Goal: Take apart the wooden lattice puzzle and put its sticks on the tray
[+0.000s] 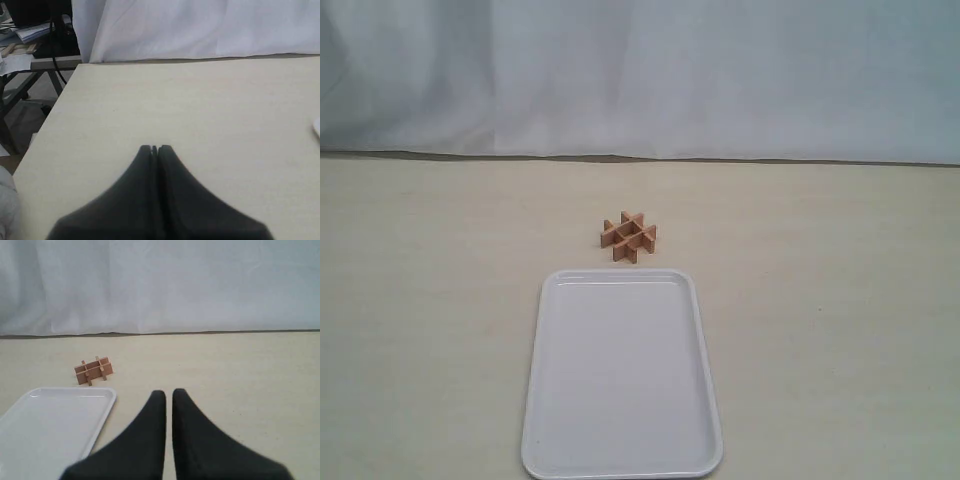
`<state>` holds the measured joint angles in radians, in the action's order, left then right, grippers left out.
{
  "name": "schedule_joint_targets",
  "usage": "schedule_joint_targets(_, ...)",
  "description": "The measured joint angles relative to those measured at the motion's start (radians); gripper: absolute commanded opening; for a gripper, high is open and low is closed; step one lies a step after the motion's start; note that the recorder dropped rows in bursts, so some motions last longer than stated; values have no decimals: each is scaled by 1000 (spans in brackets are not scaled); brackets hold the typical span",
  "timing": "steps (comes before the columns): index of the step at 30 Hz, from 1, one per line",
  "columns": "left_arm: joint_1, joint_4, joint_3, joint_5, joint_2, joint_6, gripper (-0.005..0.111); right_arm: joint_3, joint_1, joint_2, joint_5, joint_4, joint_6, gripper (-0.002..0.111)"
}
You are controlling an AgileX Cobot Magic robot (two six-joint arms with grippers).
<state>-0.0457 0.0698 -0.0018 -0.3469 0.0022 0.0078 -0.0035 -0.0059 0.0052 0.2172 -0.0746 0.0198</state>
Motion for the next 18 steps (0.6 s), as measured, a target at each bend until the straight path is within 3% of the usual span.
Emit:
schedule_joint_targets(13, 0, 0, 0, 0, 0, 0, 0, 0, 0, 0, -3, 0, 0, 4)
schedule_joint_targets(18, 0, 0, 0, 0, 0, 0, 0, 0, 0, 0, -130, 0, 0, 4)
